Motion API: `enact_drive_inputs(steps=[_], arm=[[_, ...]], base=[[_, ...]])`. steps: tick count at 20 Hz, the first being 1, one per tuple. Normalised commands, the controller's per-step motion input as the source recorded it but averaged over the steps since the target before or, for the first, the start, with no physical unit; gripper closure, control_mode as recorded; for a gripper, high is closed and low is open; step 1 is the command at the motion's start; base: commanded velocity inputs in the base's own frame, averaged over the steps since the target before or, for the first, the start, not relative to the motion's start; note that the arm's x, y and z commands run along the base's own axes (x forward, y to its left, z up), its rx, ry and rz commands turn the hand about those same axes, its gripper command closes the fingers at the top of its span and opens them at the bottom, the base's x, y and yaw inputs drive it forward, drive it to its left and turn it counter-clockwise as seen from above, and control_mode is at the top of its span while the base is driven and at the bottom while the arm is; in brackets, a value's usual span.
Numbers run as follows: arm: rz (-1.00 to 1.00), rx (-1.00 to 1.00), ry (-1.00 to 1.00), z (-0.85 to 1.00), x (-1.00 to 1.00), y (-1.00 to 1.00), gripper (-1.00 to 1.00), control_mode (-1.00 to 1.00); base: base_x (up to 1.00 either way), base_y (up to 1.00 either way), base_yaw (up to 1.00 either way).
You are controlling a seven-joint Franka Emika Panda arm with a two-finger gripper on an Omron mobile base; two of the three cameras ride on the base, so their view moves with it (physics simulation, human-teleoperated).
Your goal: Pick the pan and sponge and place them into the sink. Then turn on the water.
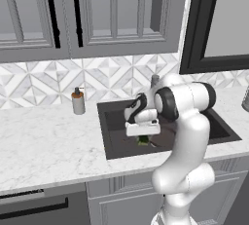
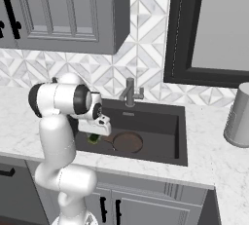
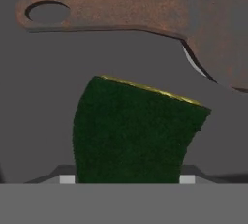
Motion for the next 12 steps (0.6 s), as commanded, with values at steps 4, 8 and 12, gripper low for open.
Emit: enact_drive_inputs(steps=[4,8,12], arm=[[0.00,0.00,0.00,-0.27,0.43,0.00,1.00,-1.00],[0.00,0.00,-0.03,-0.28,0.25,0.00,-1.00,-1.00],[0.00,0.00,-0.08,-0.22,0.19,0.00,-1.00,-1.00]], base=[[0.00,0.00,0.00],[0.00,0.00,0.00],[0.00,0.00,0.00]])
